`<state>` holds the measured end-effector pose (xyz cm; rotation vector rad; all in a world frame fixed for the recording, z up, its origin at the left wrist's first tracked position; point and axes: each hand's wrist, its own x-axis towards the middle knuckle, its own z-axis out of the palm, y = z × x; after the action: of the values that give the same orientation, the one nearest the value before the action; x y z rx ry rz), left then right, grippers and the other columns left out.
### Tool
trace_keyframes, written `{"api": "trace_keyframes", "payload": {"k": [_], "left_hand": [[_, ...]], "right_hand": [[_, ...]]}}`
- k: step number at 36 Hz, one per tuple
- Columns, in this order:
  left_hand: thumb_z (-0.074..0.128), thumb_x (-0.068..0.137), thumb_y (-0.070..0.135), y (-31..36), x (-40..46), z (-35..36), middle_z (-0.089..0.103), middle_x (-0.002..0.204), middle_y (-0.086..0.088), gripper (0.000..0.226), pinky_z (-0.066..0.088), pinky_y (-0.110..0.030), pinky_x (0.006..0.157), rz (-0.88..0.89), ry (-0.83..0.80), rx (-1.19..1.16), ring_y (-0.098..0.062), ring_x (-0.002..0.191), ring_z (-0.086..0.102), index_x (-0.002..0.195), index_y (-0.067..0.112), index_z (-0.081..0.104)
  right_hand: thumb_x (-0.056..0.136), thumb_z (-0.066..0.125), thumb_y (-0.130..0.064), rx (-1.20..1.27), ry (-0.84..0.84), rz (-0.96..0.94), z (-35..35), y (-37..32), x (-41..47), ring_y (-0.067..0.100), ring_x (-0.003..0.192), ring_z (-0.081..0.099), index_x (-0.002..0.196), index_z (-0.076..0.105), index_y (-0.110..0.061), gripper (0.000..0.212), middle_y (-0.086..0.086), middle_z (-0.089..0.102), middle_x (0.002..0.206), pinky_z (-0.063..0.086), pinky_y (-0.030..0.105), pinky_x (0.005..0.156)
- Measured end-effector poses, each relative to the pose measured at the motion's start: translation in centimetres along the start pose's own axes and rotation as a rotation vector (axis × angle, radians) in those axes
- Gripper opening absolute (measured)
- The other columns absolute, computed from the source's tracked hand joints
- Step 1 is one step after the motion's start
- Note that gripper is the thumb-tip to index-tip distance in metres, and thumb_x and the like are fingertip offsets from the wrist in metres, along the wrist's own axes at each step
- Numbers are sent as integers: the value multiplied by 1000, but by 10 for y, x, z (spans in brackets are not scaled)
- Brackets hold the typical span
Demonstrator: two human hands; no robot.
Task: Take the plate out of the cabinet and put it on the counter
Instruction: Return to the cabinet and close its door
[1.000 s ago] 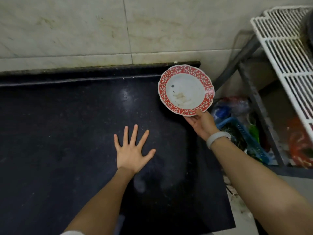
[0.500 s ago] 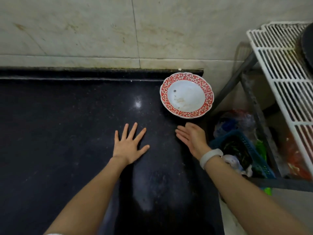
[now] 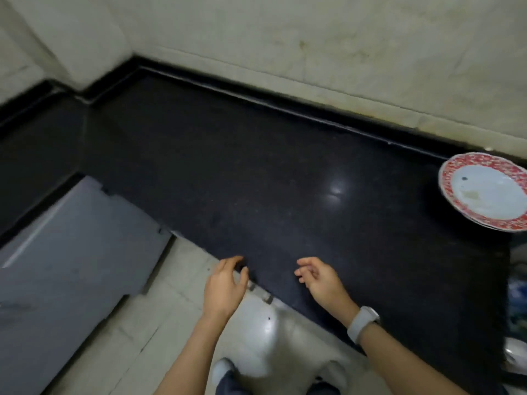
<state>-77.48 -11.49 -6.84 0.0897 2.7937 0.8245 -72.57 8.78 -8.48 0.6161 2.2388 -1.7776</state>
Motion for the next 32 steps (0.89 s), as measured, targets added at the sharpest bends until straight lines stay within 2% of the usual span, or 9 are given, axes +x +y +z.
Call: {"api": "trace_keyframes", "payload": {"k": [7, 9, 12, 15, 18, 20, 23, 27, 32], "left_hand": [[50, 90, 30, -147, -17, -104, 60, 128, -2, 33, 42, -32, 98, -143, 151, -53, -21, 120, 52, 121, 18, 56], [50, 90, 29, -192, -27, -134, 61, 127, -5, 33, 42, -33, 98, -199, 185, -67, -23, 118, 54, 120, 16, 56], [50, 90, 28, -257, -43, -175, 62, 124, -7, 32, 44, -36, 97, -299, 244, -71, -26, 117, 55, 119, 14, 57], [51, 89, 26, -308, -56, -205, 62, 122, -8, 32, 45, -38, 97, -387, 293, -68, -27, 117, 54, 118, 14, 57], [51, 89, 24, -352, -56, -229, 62, 120, -8, 31, 45, -38, 95, -475, 343, -77, -28, 114, 54, 117, 13, 57], [50, 89, 24, -375, -51, -238, 62, 120, -8, 31, 45, -37, 95, -522, 347, -91, -27, 114, 54, 118, 13, 57], [49, 90, 24, -399, -40, -248, 61, 122, -7, 33, 43, -36, 98, -544, 347, -107, -26, 116, 53, 120, 13, 56], [51, 90, 21, -429, -18, -263, 61, 122, -9, 32, 43, -35, 96, -594, 373, -154, -26, 115, 53, 120, 13, 55], [52, 89, 18, -460, 9, -285, 59, 126, -11, 34, 42, -37, 100, -642, 407, -177, -29, 118, 53, 122, 11, 55]], "right_hand": [[88, 48, -9, -234, -221, -82, 162, -55, 2, 20, 79, 60, 90, 52, -26, 17, 0, 64, 80, 49, 35, 83], [88, 47, -6, -267, -285, -92, 213, -68, 2, 16, 74, 62, 87, 51, -26, 21, -4, 64, 75, 49, 28, 77], [89, 42, 3, -256, -365, -66, 284, -87, 5, -9, 52, 58, 92, 51, -11, 17, 11, 60, 77, 43, 5, 54], [89, 40, 4, -271, -439, -75, 340, -100, 9, -10, 46, 56, 91, 53, -7, 17, 9, 58, 72, 42, 6, 49], [88, 40, 3, -301, -516, -91, 394, -118, 21, -8, 49, 56, 82, 54, -17, 25, 5, 59, 71, 41, 7, 50], [88, 42, -2, -351, -553, -130, 429, -132, 35, -3, 58, 58, 79, 54, -25, 28, 0, 60, 74, 44, 16, 60], [89, 43, -11, -406, -596, -164, 479, -155, 57, 17, 85, 60, 96, 58, -19, 18, 4, 63, 92, 46, 30, 78], [92, 42, -12, -545, -617, -300, 553, -197, 98, 31, 107, 58, 119, 53, -4, 30, 17, 63, 115, 44, 33, 91], [88, 40, -8, -781, -696, -520, 633, -232, 152, 36, 126, 40, 131, 41, -5, 43, 21, 45, 137, 36, 44, 107]]}}
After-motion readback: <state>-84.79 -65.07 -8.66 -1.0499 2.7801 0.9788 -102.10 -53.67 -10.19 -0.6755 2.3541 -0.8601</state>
